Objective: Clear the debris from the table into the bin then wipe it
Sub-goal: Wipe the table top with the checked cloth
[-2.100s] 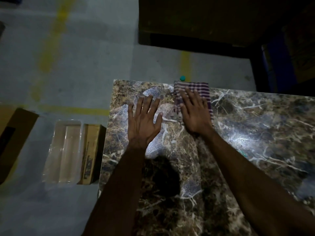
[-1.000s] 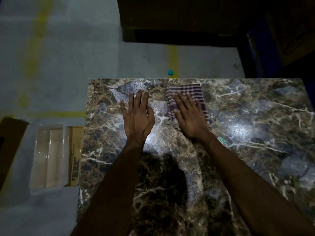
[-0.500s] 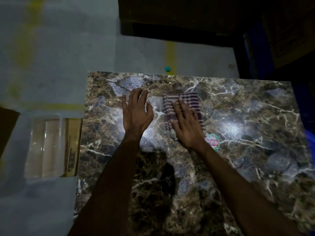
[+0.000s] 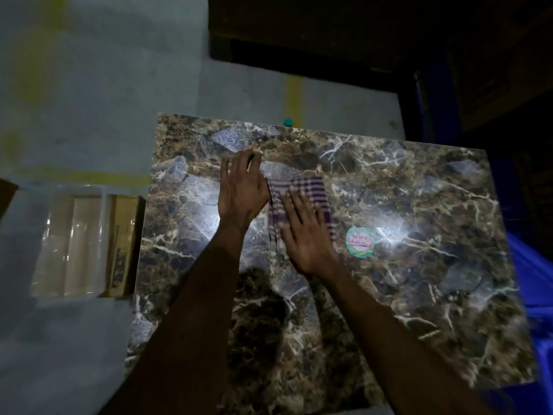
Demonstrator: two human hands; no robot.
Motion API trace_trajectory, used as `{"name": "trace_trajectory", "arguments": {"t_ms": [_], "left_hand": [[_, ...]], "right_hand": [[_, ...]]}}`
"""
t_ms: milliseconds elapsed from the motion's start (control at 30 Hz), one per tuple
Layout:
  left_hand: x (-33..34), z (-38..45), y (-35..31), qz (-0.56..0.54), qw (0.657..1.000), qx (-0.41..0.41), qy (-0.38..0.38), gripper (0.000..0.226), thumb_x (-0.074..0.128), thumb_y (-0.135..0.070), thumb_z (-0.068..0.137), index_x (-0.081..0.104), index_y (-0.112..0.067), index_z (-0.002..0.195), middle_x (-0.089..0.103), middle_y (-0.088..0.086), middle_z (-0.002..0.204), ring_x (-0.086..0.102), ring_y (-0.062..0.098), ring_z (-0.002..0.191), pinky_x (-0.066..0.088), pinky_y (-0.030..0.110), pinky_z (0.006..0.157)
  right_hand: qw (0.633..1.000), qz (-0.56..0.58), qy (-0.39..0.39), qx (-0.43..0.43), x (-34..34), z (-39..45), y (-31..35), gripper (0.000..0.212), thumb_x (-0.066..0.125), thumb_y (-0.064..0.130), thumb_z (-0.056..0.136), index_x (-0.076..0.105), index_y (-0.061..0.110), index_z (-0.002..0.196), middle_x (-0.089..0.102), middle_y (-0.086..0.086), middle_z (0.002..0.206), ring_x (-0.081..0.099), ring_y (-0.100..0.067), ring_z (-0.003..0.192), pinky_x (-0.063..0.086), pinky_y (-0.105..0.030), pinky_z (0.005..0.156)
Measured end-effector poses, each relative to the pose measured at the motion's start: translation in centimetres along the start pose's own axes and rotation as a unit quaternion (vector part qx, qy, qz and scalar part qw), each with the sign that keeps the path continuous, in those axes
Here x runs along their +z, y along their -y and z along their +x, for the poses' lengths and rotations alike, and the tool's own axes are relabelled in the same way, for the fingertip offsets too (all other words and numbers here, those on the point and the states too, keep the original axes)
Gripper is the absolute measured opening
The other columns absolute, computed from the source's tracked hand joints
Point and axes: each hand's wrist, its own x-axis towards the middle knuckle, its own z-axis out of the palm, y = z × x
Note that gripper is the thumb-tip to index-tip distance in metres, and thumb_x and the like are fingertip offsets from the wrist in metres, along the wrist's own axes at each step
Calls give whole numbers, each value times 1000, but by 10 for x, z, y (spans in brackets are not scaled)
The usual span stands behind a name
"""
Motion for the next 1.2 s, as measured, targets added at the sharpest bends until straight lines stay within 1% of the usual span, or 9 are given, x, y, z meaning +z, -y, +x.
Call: {"name": "trace_trajectory", "arguments": {"t_ms": [100, 267, 400, 500, 633, 833, 1033, 1100, 1200], "left_hand": [[-2, -11, 0, 7, 999, 20, 38, 57, 38, -27, 100, 40, -10, 154, 40, 14, 160, 33, 30, 150, 22, 50, 125], [-1, -70, 2, 16, 998, 40, 50, 57, 33, -25, 107, 28, -12, 162, 27, 9, 169, 23, 26, 157, 14, 47, 129], [-3, -115, -10, 36, 997, 35, 59, 57, 25, -29, 110, 21, -12, 164, 17, 9, 172, 13, 25, 160, 11, 49, 129], [-3, -150, -14, 44, 996, 45, 62, 59, 33, -26, 109, 20, -9, 164, 16, 9, 172, 11, 25, 160, 16, 49, 129], [-8, -176, -17, 38, 996, 37, 66, 58, 25, -29, 112, 9, -14, 166, 5, 4, 174, 0, 20, 161, 14, 48, 129], [-9, -176, -18, -19, 999, 14, 42, 54, 30, -30, 112, 26, -15, 163, 22, 0, 171, 10, 14, 160, 16, 46, 129], [-4, -175, -17, -43, 999, 2, 21, 51, 35, -30, 110, 38, -14, 159, 34, 2, 167, 21, 15, 157, 17, 45, 128], [-4, -173, -18, -44, 999, 4, 16, 51, 37, -28, 110, 39, -13, 158, 35, 2, 166, 23, 16, 157, 16, 45, 128], [-3, -173, -19, -43, 999, 2, 10, 51, 39, -26, 109, 40, -13, 158, 36, 2, 166, 24, 17, 156, 16, 45, 128]], "right_hand": [[998, -1, -15, 55, -10, -25, -27, 62, 23, 44, 109, 13, 23, 166, 6, 1, 174, 4, -17, 160, 14, -47, 127], [986, -4, -25, 165, -6, 20, -24, 64, 17, 47, 107, 10, 23, 166, 6, -4, 174, 7, -23, 160, 14, -53, 127], [997, -7, -24, 80, 6, 15, 8, 61, 20, 44, 108, 13, 23, 165, 8, -4, 174, 6, -24, 160, 12, -50, 127], [1000, -7, -8, 4, 13, -43, 17, 60, 26, 42, 110, 10, 27, 166, 3, 2, 174, 0, -17, 161, 4, -43, 128], [1000, -3, -4, 29, 9, -68, -14, 60, 25, 45, 110, 10, 30, 166, 4, 4, 174, 1, -16, 160, 6, -44, 127], [989, 28, -38, 140, 12, -10, -3, 65, 12, 49, 106, 9, 25, 166, 6, -3, 174, 6, -26, 160, 7, -52, 127], [999, 12, -16, -39, 22, -52, 5, 59, 22, 45, 111, 3, 33, 166, 3, 5, 174, -1, -18, 161, 5, -47, 128], [999, 6, -16, -43, 19, -75, -12, 59, 23, 45, 111, 6, 33, 166, 4, 6, 174, 0, -16, 160, 6, -45, 128], [999, 6, -32, 16, 17, -71, -27, 59, 21, 46, 110, 8, 32, 166, 5, 5, 174, 1, -17, 160, 5, -46, 126]]}}
